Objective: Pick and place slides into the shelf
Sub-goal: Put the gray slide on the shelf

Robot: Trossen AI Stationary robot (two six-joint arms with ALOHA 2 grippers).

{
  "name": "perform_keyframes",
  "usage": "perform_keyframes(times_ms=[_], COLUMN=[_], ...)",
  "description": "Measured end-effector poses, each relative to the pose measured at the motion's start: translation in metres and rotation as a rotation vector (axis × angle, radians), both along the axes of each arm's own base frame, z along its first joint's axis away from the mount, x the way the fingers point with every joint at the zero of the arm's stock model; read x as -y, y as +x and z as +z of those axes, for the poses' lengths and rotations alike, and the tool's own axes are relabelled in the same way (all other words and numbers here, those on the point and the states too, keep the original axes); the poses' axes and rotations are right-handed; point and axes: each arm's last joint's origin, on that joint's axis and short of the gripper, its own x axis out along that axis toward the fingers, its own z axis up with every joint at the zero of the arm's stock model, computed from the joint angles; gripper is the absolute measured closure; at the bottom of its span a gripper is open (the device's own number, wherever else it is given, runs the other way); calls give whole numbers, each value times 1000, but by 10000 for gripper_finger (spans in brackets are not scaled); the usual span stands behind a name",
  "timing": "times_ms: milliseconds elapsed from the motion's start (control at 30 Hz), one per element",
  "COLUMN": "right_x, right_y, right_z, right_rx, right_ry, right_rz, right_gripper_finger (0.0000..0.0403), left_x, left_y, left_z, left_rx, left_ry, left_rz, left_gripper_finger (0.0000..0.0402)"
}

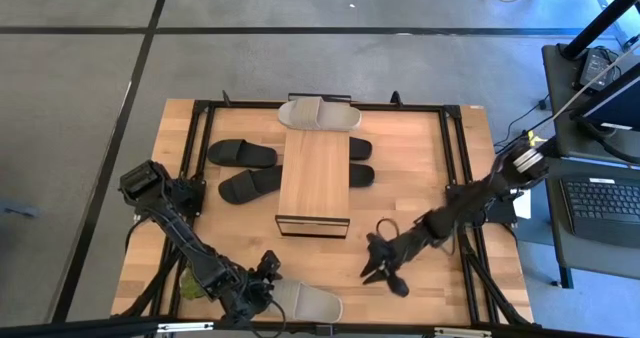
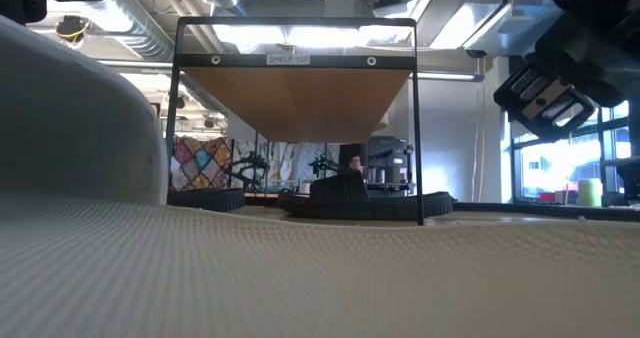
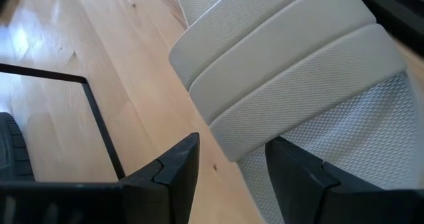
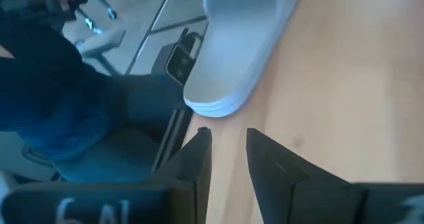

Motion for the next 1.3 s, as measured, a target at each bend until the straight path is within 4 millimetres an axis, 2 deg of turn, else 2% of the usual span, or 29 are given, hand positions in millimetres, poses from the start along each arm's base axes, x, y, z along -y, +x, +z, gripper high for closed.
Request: perform_keyframes(times_ms=[200, 400, 567, 767, 1000, 1300], right_x=[-37, -52, -64, -68, -67, -55], right_y=[34, 58, 72, 76, 81, 90], right_z=[-6, -22, -26, -39, -45, -44], right_rx=[-37, -218, -227, -314, -269, -224], right_ry=[-26, -136, -119, -65, -59, -82], right_rz=[122, 119, 150, 133, 151, 159], right_gripper_finger=[306, 306, 306, 306, 306, 306], left_x=[-1, -1, 0, 0, 1, 1], left_y=[1, 1, 1, 2, 3, 4], left_z=[0, 0, 0, 1, 1, 2], left_rx=[2, 3, 7, 11, 21, 24], left_ry=[-2, -6, -11, -16, -24, -26], left_rz=[5, 10, 9, 10, 5, -4], left_gripper_finger=[237, 237, 237, 237, 237, 237])
